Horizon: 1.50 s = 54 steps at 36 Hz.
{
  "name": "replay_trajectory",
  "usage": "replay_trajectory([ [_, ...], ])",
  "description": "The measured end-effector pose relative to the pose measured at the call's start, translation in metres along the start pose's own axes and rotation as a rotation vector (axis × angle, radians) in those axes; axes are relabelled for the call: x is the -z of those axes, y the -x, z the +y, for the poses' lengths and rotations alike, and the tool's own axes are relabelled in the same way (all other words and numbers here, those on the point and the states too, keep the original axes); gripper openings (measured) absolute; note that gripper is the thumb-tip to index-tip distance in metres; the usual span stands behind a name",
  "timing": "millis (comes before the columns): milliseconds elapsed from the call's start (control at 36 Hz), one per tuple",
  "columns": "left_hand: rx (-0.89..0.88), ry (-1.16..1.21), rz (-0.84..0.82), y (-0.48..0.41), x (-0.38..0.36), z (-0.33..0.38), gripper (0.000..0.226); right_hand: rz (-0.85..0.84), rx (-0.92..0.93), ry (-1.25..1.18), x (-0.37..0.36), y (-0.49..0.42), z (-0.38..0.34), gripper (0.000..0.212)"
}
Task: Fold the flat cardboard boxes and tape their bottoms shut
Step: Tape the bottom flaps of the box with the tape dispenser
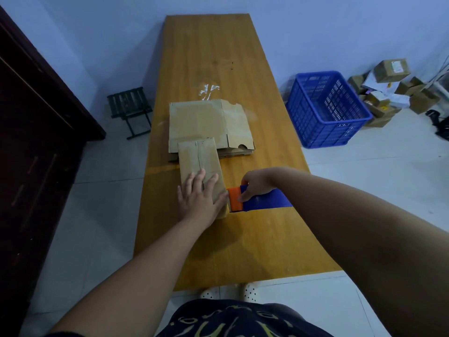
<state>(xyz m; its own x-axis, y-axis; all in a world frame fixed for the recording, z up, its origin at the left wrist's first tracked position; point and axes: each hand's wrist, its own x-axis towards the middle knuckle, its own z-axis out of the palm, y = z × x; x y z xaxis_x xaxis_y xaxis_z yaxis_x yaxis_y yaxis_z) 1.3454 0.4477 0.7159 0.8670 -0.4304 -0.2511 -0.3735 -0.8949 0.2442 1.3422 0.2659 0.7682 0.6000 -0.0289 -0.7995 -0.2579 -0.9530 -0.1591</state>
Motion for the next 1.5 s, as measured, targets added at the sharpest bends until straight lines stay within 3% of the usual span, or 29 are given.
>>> replay_trajectory([
  [194,0.002,0.061,-0.002,0.001,0.006,0.006,0.065,0.028,-0.028,0.127,0.008,0.006,-0.013,0.048],
  [306,0.002,0.048,-0.022,0.000,0.007,0.005,0.063,0.061,-0.177,0.357,-0.010,0.005,0.005,0.037],
  [528,-0.006,0.027,-0.020,-0.003,0.001,0.001,0.063,0.067,-0.211,0.144,-0.044,-0.011,0.034,0.048],
  [694,-0.006,0.027,-0.030,-0.002,0.003,0.000,0.063,0.287,-0.174,0.143,-0.047,-0.017,0.034,0.046],
  [806,-0.006,0.047,-0.037,-0.002,0.003,0.000,0.063,0.455,-0.162,0.116,-0.061,-0.024,0.038,0.055],
  [1194,0.075,0.088,-0.023,-0.006,0.001,0.016,0.050,0.602,-0.150,0.095,-0.100,-0.041,0.041,0.062],
  [1500,0.100,0.030,-0.049,-0.005,0.005,0.022,0.069,0.612,-0.108,0.098,-0.104,-0.052,0.041,0.064],
])
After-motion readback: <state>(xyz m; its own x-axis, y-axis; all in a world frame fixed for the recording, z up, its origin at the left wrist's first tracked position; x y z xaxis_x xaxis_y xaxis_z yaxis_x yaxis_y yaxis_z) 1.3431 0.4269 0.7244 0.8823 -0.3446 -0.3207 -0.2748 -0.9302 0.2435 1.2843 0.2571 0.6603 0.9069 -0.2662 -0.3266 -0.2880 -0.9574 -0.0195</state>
